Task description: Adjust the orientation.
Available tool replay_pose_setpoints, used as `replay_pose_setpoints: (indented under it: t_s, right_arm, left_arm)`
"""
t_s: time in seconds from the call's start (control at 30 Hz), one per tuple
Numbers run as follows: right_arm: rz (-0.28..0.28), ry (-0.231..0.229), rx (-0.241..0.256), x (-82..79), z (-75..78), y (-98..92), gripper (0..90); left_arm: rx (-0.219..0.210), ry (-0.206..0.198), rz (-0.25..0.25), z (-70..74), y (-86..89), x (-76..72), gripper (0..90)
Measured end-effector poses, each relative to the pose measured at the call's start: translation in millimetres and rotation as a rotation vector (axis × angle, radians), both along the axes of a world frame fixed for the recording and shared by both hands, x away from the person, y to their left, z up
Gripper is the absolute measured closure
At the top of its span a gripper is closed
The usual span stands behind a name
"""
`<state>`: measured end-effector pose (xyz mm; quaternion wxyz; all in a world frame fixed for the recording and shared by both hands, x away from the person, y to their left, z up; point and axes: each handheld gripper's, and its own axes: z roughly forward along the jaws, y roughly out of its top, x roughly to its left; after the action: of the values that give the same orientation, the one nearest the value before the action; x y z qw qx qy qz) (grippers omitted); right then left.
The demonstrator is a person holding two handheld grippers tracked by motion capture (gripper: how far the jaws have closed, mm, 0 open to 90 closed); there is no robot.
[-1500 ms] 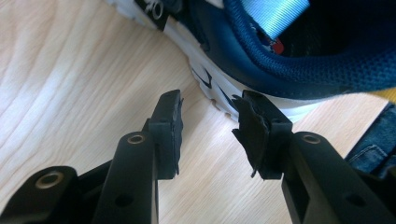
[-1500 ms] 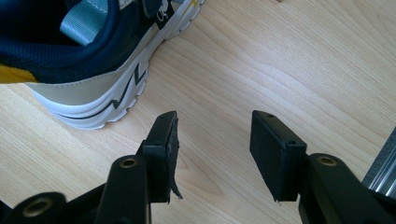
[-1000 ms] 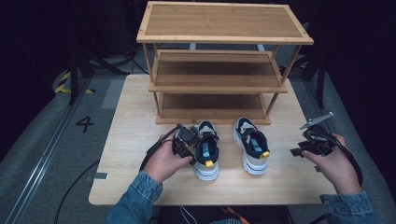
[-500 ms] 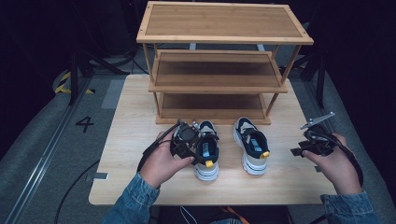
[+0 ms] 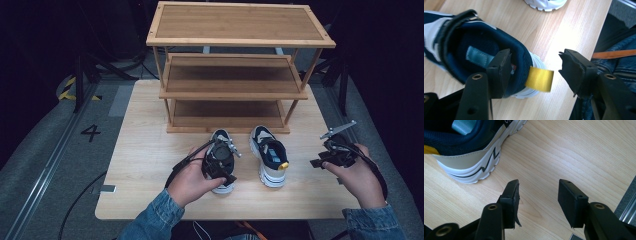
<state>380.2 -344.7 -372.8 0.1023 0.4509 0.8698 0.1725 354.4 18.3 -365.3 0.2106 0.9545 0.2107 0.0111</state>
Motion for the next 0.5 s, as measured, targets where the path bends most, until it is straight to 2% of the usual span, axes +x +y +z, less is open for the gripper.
replay_pose_setpoints:
  t_s: [0.07,0.2,0.27,0.37,0.5]
  right_arm:
    - [0.001,0.001,0.000,0.1,-0.2,0.0,52.2]
    - [0.005,-0.001,-0.003,0.8,-0.8,1.2,52.0]
    - [0.006,0.004,-0.004,1.1,-1.7,1.9,52.0]
    - [0.006,0.005,-0.003,1.1,-1.7,2.2,51.9]
    - [0.003,0.000,-0.002,1.0,-1.4,0.9,51.8]
  left_arm:
    - [0.017,-0.001,0.001,-5.8,-2.8,1.9,40.8]
    - [0.050,0.029,-0.008,-16.0,-6.0,7.1,41.0]
    - [0.044,0.039,-0.004,-21.4,-8.1,8.3,41.2]
    - [0.056,0.043,-0.017,-28.1,-12.6,9.0,41.4]
    - [0.094,0.039,-0.040,-34.1,-15.6,10.0,47.2]
